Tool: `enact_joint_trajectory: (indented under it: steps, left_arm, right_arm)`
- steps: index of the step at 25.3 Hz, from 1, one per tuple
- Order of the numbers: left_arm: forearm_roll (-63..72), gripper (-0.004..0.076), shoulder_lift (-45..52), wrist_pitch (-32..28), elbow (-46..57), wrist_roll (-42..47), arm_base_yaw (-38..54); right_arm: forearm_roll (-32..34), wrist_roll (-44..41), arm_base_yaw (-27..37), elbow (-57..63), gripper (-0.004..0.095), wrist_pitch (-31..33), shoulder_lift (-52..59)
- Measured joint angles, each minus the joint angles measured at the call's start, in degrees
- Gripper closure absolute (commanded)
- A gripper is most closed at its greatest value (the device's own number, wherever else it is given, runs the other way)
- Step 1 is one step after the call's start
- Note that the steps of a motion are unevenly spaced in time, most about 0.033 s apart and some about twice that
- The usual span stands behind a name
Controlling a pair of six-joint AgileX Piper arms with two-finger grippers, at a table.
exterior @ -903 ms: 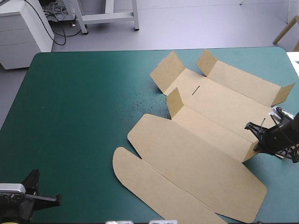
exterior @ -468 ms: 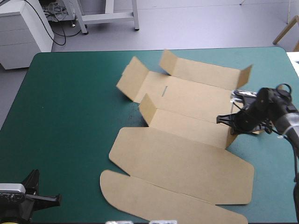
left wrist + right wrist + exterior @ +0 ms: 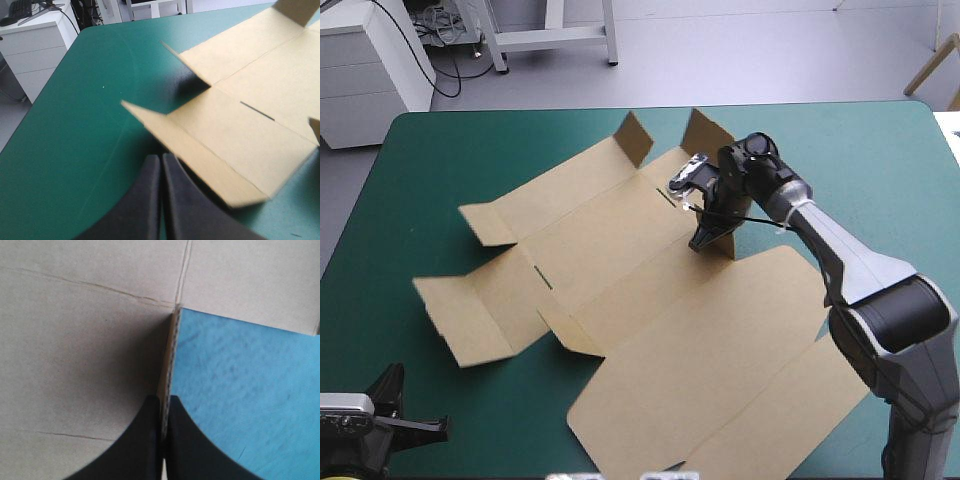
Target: Fold the box
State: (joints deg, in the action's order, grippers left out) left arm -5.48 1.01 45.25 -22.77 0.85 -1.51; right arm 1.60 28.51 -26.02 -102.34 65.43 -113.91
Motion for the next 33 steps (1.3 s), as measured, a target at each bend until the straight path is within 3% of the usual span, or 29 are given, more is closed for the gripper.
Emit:
enact_joint_trajectory:
  steps: [8,13,19,27,28,30,33]
  left_arm:
    - [0.0,0.0734,0.0,0.0,0.0,0.0,0.0]
    - [0.0,0.0734,0.0,0.0,0.0,0.0,0.0]
    - [0.0,0.0734,0.0,0.0,0.0,0.0,0.0]
    - [0.0,0.0734,0.0,0.0,0.0,0.0,0.0]
    - [0.0,0.0734,0.0,0.0,0.0,0.0,0.0]
    - [0.0,0.0734,0.0,0.0,0.0,0.0,0.0]
    - [0.0,0.0734,0.0,0.0,0.0,0.0,0.0]
  right_arm:
    - [0.4,21.2,-4.4,-13.4,0.0928,2.1,-8.1]
    - [0.8,32.7,-7.0,-16.1,0.0928,-0.4,-10.3]
    - [-1.6,37.0,-10.4,-16.6,0.0928,-5.3,-11.4]
    - [-4.1,36.6,-11.8,-16.6,0.0913,-10.0,-12.6]
    - [-4.2,36.4,-11.8,-16.6,0.0857,-10.1,-12.7]
    - [-4.8,35.2,-11.8,-16.7,0.064,-10.6,-12.9]
    - [-6.2,31.4,-12.3,-16.7,0.0186,-11.3,-14.2]
